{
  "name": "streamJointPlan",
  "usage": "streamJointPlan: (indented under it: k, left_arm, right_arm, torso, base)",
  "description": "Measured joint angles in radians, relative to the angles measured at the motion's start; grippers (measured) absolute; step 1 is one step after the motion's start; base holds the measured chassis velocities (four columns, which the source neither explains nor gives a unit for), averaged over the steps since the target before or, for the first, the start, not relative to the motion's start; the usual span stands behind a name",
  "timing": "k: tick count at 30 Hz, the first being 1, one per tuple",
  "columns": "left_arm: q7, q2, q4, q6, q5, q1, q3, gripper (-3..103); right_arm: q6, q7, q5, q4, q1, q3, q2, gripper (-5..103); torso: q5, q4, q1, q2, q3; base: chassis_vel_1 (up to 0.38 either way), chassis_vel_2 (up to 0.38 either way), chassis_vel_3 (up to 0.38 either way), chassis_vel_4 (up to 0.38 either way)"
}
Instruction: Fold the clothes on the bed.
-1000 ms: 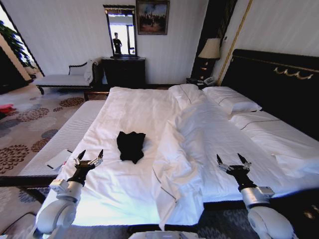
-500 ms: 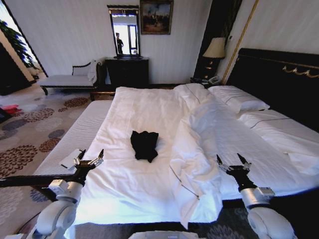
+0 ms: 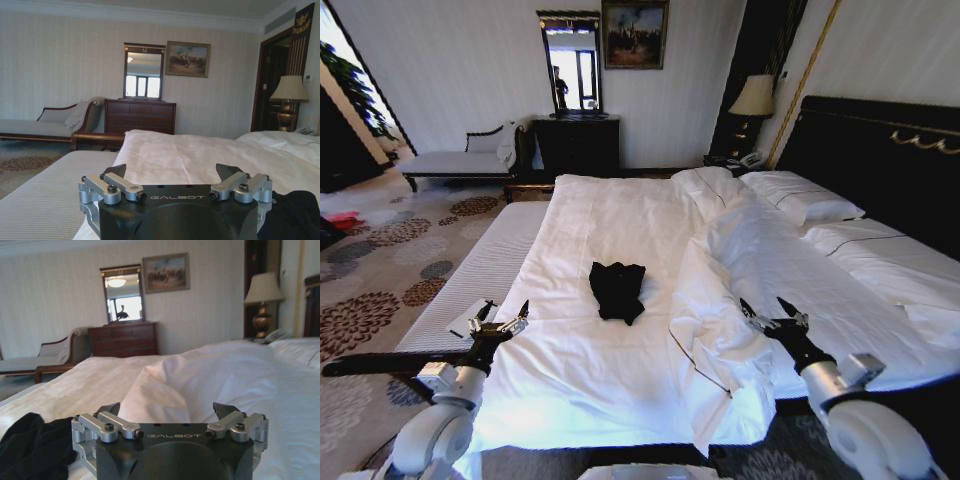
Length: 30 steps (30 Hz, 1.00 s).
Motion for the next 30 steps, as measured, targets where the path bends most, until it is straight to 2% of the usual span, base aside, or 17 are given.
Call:
streamJointPlan:
  k: [5,7,9,15,21,24,30]
  left_arm:
    - [0.0,0.009,0.012,0.001,-0.001,-0.017,0.009,100]
    - [0.0,0.01,0.013,0.002,-0.002,-0.019,0.01,100]
    - [-0.001,0.01,0.015,0.004,-0.003,-0.021,0.011,100]
    - [-0.003,0.01,0.021,0.007,-0.002,-0.02,0.012,100]
    - [-0.007,0.007,0.021,0.011,0.0,-0.024,0.014,100]
    - [-0.007,0.006,0.025,0.011,0.0,-0.023,0.009,100]
    - [-0.007,0.002,0.034,0.01,0.0,-0.021,0.007,100]
  right_arm:
    - [-0.029,0.006,0.069,-0.019,0.026,-0.012,-0.064,100]
    - [-0.034,0.008,0.073,-0.017,0.028,-0.015,-0.069,100]
    - [-0.052,0.009,0.058,-0.02,0.037,-0.037,-0.092,100]
    - [-0.046,-0.001,-0.041,-0.12,0.093,-0.118,-0.154,100]
    - [-0.044,0.002,-0.056,-0.202,0.167,-0.188,-0.213,100]
    - [-0.053,0.012,-0.012,-0.228,0.21,-0.226,-0.241,100]
    - [-0.092,0.038,0.07,-0.206,0.246,-0.272,-0.252,100]
  torso:
    - [-0.0004,-0.0003,0.0,0.0,0.0]
    - [-0.0003,-0.0006,0.0,0.0,0.0]
    - [-0.0002,-0.0006,0.0,0.0,0.0]
    - [-0.0003,-0.0004,0.0,0.0,0.0]
    - [-0.0001,-0.0002,0.0,0.0,0.0]
    - [-0.0002,-0.0002,0.0,0.0,0.0]
    - [-0.0004,-0.0002,0.0,0.0,0.0]
  base:
    - [0.0,0.0,0.0,0.0]
    - [0.0,0.0,0.0,0.0]
    - [0.0,0.0,0.0,0.0]
    - [0.0,0.0,0.0,0.0]
    - [0.0,0.0,0.0,0.0]
    - [0.0,0.0,0.0,0.0]
    - [0.0,0.0,0.0,0.0]
